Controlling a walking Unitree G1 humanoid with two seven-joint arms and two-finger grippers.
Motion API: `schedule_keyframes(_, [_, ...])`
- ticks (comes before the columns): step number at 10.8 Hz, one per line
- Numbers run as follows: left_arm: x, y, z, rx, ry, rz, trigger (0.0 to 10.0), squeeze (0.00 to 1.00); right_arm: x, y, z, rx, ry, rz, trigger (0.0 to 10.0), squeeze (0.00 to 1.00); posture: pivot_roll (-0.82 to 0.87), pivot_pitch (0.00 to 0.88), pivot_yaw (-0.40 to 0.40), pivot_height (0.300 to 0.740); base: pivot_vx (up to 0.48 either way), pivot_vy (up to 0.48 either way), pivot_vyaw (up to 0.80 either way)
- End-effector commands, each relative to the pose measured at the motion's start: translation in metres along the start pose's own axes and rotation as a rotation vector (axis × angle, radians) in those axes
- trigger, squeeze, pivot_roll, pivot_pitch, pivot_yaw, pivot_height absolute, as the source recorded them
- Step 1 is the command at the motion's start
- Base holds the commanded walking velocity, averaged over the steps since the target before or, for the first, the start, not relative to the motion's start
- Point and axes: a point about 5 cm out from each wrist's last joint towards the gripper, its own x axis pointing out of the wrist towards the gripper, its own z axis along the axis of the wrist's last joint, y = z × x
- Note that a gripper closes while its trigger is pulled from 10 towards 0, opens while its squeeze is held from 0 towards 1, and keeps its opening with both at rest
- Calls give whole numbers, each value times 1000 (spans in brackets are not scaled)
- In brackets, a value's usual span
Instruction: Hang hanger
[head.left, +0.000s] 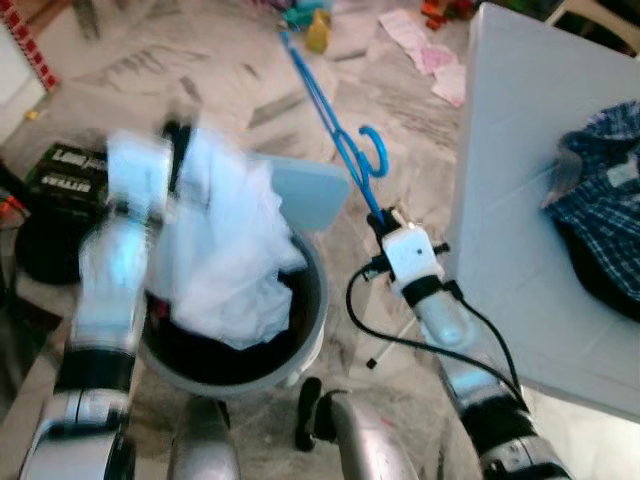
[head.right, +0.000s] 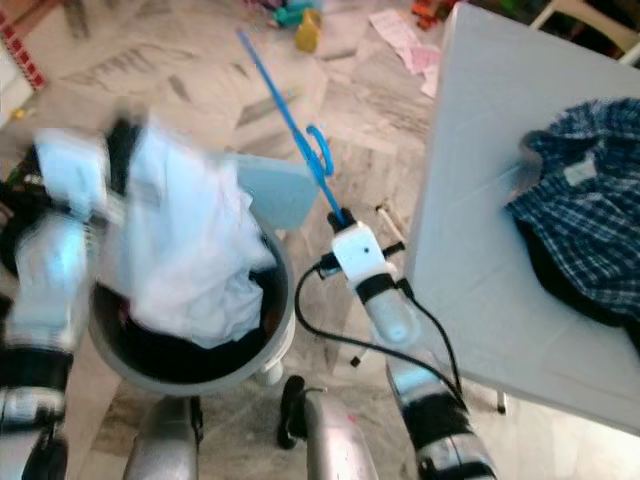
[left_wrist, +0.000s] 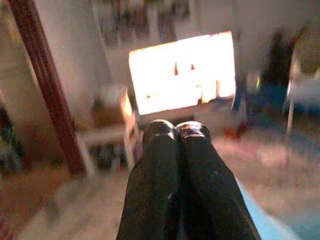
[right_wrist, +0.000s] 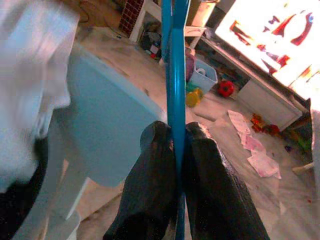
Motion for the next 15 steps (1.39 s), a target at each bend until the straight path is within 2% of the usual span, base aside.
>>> schedule_keyframes(1, [7, -7, 19, -1, -83, -42, 0, 0, -9, 0, -14, 6, 61, -6, 10000, 0, 79, 230, -111, 740, 0, 0, 0])
schedule_keyframes(2, [12, -16, 53, 16, -206, -79, 0, 0, -10, 0, -15, 7, 62, -9, 10000, 0, 90, 232, -109, 740, 0, 0, 0])
schedule_keyframes(3, [11, -18, 69, 24, -262, -81, 0, 0, -10, 0, -17, 9, 65, -11, 10000, 0, 94, 231, -111, 740, 0, 0, 0])
schedule_keyframes(4, [-1, -28, 59, -54, -178, -131, 0, 0, -8, 2, -18, 12, 64, -8, 10000, 0, 110, 228, -111, 740, 0, 0, 0])
schedule_keyframes(5, [-24, -39, 34, -134, -25, -170, 0, 0, -6, 3, -17, 14, 60, -8, 10000, 0, 115, 230, -109, 740, 0, 0, 0])
schedule_keyframes(6, [-53, -50, 12, -256, 130, -185, 0, 0, -4, 2, -16, 12, 57, -16, 10000, 0, 120, 237, -112, 740, 0, 0, 0])
schedule_keyframes(7, [-77, -60, -1, -337, 243, -188, 0, 0, -5, -1, -18, 6, 63, -23, 10000, 0, 122, 243, -114, 740, 0, 0, 0])
schedule_keyframes(8, [-112, -81, -13, -454, 420, -248, 0, 0, -8, -4, -21, 1, 72, -27, 10000, 0, 126, 248, -118, 740, 0, 0, 0])
schedule_keyframes(9, [-131, -93, -18, -520, 525, -287, 0, 0, -8, -5, -22, 0, 73, -27, 10000, 0, 128, 250, -120, 740, 0, 0, 0])
schedule_keyframes(10, [-142, -100, -20, -545, 581, -312, 0, 0, -8, -5, -22, -1, 73, -27, 10000, 0, 130, 251, -121, 740, 0, 0, 0])
schedule_keyframes(11, [-182, -116, -35, -594, 850, -386, 0, 0, -4, -3, -20, 0, 67, -21, 10000, 0, 132, 255, -126, 740, 0, 0, 0])
schedule_keyframes(12, [-200, -118, -42, -628, 1012, -362, 0, 0, -5, -2, -21, -1, 66, -18, 10000, 0, 134, 257, -127, 740, 0, 0, 0])
schedule_keyframes(13, [-215, -116, -50, -598, 1143, -333, 0, 0, -5, -3, -21, -3, 66, -14, 10000, 0, 130, 259, -132, 740, 0, 0, 0])
schedule_keyframes(15, [-233, -111, -63, -593, 1273, -250, 0, 0, -6, -4, -22, -8, 67, -11, 10000, 0, 122, 261, -136, 740, 0, 0, 0])
